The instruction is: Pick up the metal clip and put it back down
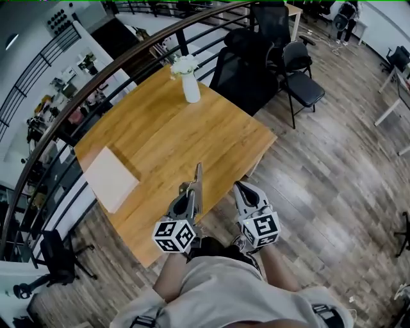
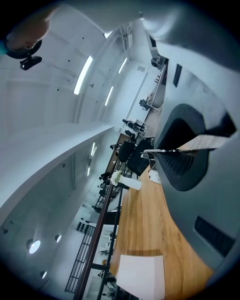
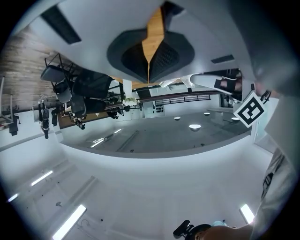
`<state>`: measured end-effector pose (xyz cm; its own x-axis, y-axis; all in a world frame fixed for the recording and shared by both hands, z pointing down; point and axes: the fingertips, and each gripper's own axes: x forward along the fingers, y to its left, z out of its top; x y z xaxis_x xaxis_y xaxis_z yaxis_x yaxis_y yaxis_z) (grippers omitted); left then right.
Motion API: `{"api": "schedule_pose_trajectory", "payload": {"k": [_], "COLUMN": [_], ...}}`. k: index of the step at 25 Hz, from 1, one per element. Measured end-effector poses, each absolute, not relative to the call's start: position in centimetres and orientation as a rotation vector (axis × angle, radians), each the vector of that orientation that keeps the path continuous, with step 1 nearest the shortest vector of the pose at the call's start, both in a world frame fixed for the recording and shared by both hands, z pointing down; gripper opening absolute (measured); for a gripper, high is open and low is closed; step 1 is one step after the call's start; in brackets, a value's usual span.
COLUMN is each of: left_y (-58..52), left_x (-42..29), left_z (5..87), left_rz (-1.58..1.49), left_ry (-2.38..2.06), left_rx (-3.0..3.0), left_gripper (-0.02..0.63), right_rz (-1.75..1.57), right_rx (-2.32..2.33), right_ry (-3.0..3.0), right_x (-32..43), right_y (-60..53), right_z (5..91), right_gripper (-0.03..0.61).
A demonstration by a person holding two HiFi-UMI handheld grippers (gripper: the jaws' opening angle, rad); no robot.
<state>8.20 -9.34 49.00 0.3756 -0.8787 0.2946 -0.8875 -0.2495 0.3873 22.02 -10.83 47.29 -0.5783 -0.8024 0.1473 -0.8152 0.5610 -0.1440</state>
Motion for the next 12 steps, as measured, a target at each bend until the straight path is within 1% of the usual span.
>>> {"api": "schedule_pose_trajectory", "payload": {"k": [8, 12], "left_y": [-13.8, -16.2], "left_x": [10.8, 10.8], "left_z": [51.1, 52.6], "left_rz": [0.019, 0.012], "left_ry": [-1.53, -1.516], "left_rx": [2.099, 2.07], "left_gripper": [0.025, 0.025], "right_rz": [0.35, 0.355], "right_rx": [1.346, 1.319], "right_ry": [-2.726, -2.715], "right_x": [23.8, 23.5], "right_y": [-14.5, -17.1], "right_z": [49.2, 50.3], "right_gripper": [0.027, 0.026]}}
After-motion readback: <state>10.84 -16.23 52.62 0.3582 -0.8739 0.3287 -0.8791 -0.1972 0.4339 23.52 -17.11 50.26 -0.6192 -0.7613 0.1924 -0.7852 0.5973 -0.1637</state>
